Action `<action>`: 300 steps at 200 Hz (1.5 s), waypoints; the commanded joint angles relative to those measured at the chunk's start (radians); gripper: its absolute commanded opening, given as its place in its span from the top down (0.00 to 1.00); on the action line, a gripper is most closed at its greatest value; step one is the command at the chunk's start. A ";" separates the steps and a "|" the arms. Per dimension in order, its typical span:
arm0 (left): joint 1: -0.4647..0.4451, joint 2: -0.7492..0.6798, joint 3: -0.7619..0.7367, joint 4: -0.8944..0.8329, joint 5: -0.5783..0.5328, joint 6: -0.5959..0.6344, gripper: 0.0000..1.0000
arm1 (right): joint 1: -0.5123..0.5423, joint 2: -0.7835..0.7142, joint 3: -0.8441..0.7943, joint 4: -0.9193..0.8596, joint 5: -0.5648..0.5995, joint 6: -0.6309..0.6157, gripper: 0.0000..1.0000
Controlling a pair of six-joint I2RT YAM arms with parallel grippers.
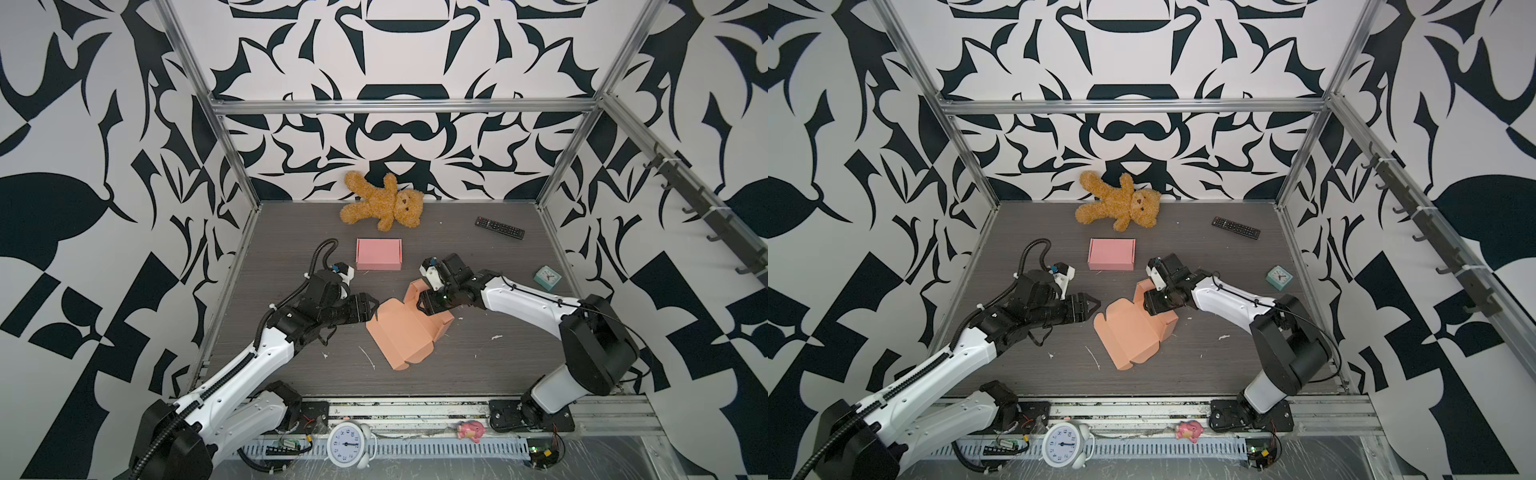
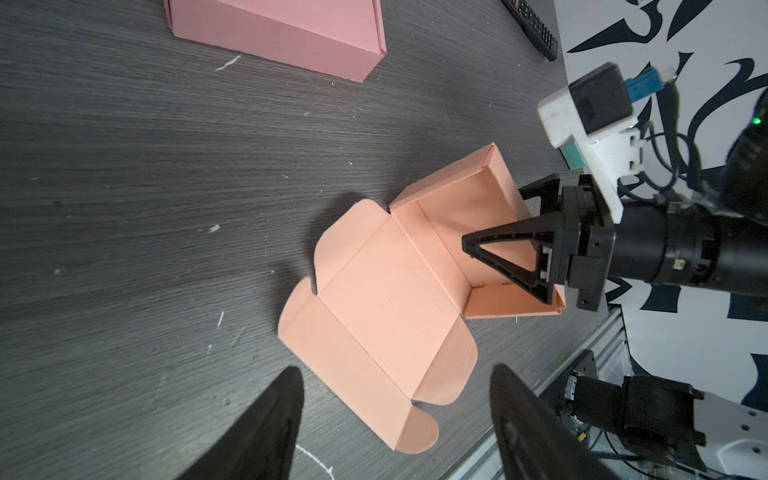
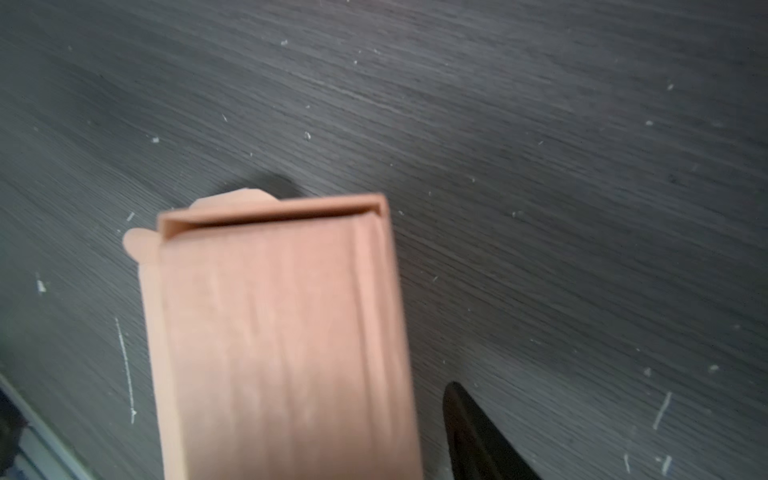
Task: Fold the paper box
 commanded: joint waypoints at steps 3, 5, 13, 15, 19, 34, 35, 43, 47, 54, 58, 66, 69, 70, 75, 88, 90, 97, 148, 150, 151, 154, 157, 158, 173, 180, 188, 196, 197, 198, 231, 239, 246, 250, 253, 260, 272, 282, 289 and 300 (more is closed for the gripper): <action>0.004 0.008 0.011 -0.024 0.028 0.013 0.26 | -0.056 -0.032 -0.051 0.118 -0.142 0.065 0.39; 0.004 0.009 0.011 -0.026 0.029 0.012 0.25 | -0.061 -0.031 -0.055 0.123 -0.147 0.067 0.39; 0.004 0.013 0.014 -0.032 0.039 0.014 0.25 | -0.081 -0.035 -0.071 0.144 -0.171 0.078 0.39; 0.004 0.014 0.015 -0.033 0.041 0.014 0.25 | -0.085 -0.036 -0.074 0.149 -0.176 0.081 0.39; 0.004 0.016 0.015 -0.036 0.046 0.014 0.25 | -0.096 -0.037 -0.082 0.160 -0.187 0.086 0.40; 0.004 0.022 0.018 -0.048 0.062 0.014 0.25 | -0.122 -0.043 -0.110 0.200 -0.222 0.104 0.40; 0.004 0.022 0.017 -0.048 0.062 0.014 0.25 | -0.124 -0.043 -0.111 0.202 -0.225 0.104 0.40; 0.004 0.025 0.016 -0.052 0.068 0.012 0.24 | -0.137 -0.042 -0.123 0.219 -0.241 0.113 0.40; 0.004 0.025 0.015 -0.053 0.070 0.010 0.24 | -0.144 -0.043 -0.128 0.225 -0.248 0.117 0.40; 0.004 0.026 0.012 -0.057 0.074 0.007 0.24 | -0.154 -0.042 -0.136 0.238 -0.259 0.125 0.40; 0.004 0.028 0.009 -0.057 0.075 0.004 0.24 | -0.160 -0.040 -0.140 0.245 -0.265 0.129 0.40; 0.004 0.032 0.004 -0.054 0.079 -0.002 0.23 | -0.167 -0.039 -0.147 0.259 -0.273 0.135 0.40; 0.004 0.033 0.003 -0.053 0.082 -0.004 0.23 | -0.169 -0.040 -0.150 0.262 -0.276 0.136 0.40; 0.004 0.035 0.003 -0.052 0.083 -0.004 0.23 | -0.170 -0.040 -0.150 0.264 -0.276 0.136 0.40; 0.004 0.040 0.000 -0.051 0.087 -0.007 0.22 | -0.173 -0.039 -0.155 0.273 -0.281 0.139 0.40; 0.003 0.060 0.000 -0.048 0.098 -0.015 0.21 | -0.179 -0.038 -0.163 0.285 -0.290 0.145 0.41; 0.003 0.063 0.001 -0.047 0.101 -0.016 0.21 | -0.180 -0.037 -0.164 0.288 -0.290 0.145 0.41; 0.004 0.074 0.000 -0.041 0.109 -0.023 0.20 | -0.182 -0.036 -0.167 0.292 -0.295 0.146 0.41; 0.003 0.147 -0.054 0.094 0.102 -0.115 0.18 | -0.195 -0.043 -0.182 0.308 -0.306 0.148 0.41; 0.004 0.149 -0.055 0.099 0.100 -0.118 0.18 | -0.195 -0.043 -0.183 0.308 -0.306 0.147 0.41; 0.003 0.151 -0.056 0.102 0.100 -0.120 0.18 | -0.196 -0.042 -0.183 0.308 -0.306 0.146 0.41; 0.004 0.156 -0.058 0.110 0.098 -0.122 0.19 | -0.196 -0.042 -0.184 0.308 -0.306 0.145 0.41; 0.004 0.160 -0.059 0.119 0.097 -0.125 0.19 | -0.196 -0.043 -0.185 0.307 -0.306 0.145 0.41; 0.003 0.162 -0.060 0.121 0.097 -0.125 0.19 | -0.196 -0.043 -0.185 0.308 -0.306 0.145 0.41; 0.003 0.195 -0.063 0.148 0.098 -0.132 0.22 | -0.196 -0.044 -0.188 0.308 -0.309 0.141 0.41; 0.004 0.216 -0.063 0.160 0.104 -0.133 0.23 | -0.197 -0.046 -0.191 0.308 -0.310 0.140 0.41; 0.004 0.239 -0.066 0.184 0.110 -0.136 0.24 | -0.197 -0.047 -0.193 0.307 -0.311 0.138 0.41; 0.005 0.257 -0.074 0.215 0.117 -0.143 0.24 | -0.198 -0.049 -0.194 0.307 -0.310 0.139 0.41; 0.006 0.259 -0.074 0.220 0.118 -0.144 0.25 | -0.197 -0.050 -0.194 0.307 -0.309 0.139 0.41; 0.006 0.261 -0.075 0.224 0.119 -0.145 0.25 | -0.197 -0.050 -0.194 0.307 -0.310 0.138 0.41; 0.007 0.351 -0.070 0.310 0.154 -0.184 0.29 | -0.199 -0.051 -0.193 0.308 -0.314 0.138 0.41; 0.007 0.367 -0.069 0.328 0.162 -0.191 0.30 | -0.199 -0.050 -0.193 0.310 -0.316 0.138 0.41; 0.007 0.379 -0.074 0.353 0.170 -0.202 0.32 | -0.199 -0.049 -0.192 0.311 -0.318 0.138 0.41; 0.007 0.384 -0.078 0.368 0.174 -0.209 0.32 | -0.199 -0.049 -0.191 0.311 -0.318 0.138 0.41; 0.007 0.387 -0.080 0.380 0.175 -0.215 0.33 | -0.199 -0.048 -0.191 0.311 -0.318 0.139 0.41; 0.007 0.393 -0.085 0.401 0.179 -0.222 0.35 | -0.199 -0.047 -0.189 0.311 -0.318 0.138 0.41; 0.006 0.400 -0.085 0.413 0.180 -0.228 0.40 | -0.199 -0.048 -0.191 0.310 -0.319 0.138 0.41; 0.006 0.405 -0.083 0.413 0.178 -0.228 0.45 | -0.198 -0.049 -0.192 0.311 -0.318 0.138 0.41; 0.006 0.407 -0.083 0.412 0.176 -0.228 0.49 | -0.199 -0.049 -0.192 0.310 -0.317 0.137 0.41; 0.006 0.411 -0.083 0.413 0.171 -0.227 0.53 | -0.199 -0.047 -0.194 0.310 -0.317 0.137 0.41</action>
